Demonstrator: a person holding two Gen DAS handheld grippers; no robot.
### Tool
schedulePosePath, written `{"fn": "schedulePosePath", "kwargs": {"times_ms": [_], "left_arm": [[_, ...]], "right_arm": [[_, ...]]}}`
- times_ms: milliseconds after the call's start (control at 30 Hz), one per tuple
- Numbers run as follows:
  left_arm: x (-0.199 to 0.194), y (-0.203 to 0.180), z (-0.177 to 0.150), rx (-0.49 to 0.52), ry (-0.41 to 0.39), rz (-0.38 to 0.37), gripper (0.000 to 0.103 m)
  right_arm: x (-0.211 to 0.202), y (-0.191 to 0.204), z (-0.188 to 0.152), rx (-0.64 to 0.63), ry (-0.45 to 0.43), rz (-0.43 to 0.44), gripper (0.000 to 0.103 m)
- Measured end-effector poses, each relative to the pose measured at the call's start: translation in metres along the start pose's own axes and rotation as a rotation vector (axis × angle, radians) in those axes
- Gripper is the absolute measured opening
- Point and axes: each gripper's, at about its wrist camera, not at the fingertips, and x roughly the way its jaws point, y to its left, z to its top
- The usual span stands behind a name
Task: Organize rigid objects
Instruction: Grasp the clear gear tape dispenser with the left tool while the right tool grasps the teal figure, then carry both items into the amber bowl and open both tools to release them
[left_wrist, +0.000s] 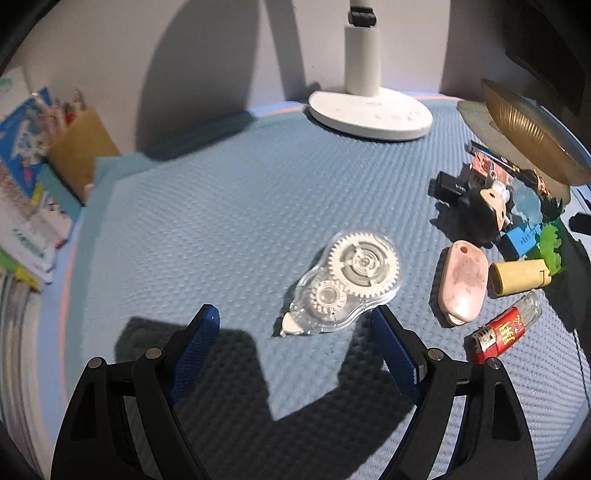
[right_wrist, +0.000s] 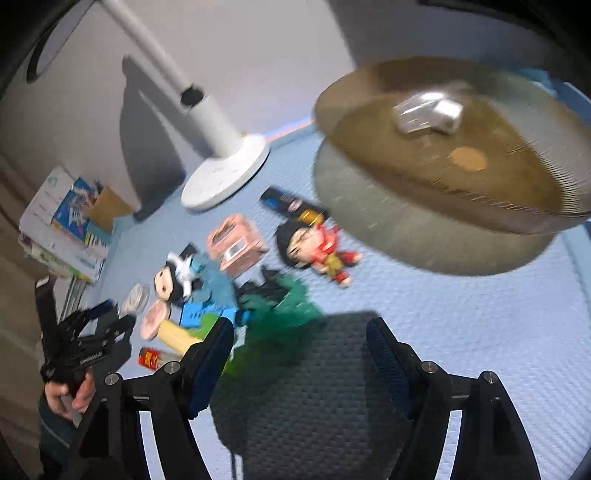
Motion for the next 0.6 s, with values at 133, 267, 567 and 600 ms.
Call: {"fn": "schedulePosePath", "kwargs": {"times_ms": [133,267,567,600], "left_arm": [[0.005,0.001,0.006,-0.013,-0.013,-0.045,0.083],[0.005,-0.005,0.009,-0.009,-0.032,-0.079,0.070],[-0.026,-0.028,0.000,-0.008,-0.105,-0.110,0.032],[-0.032,-0.028,-0.002,-0.023,-0.117,-0.120,0.032]], "right_arm": [[0.016,0.010,-0.002,-0.073,0.003,-0.081,0.072],[0.020,0.021,0.000,-0.123,-0.002,-0.086,0.050],[-0.008,0.013,-0.019,-0.116,-0.058,-0.068,0.048],[-0.014,0.012,-0.022,-0.117,-0.067,-0.065,0.048]]}}
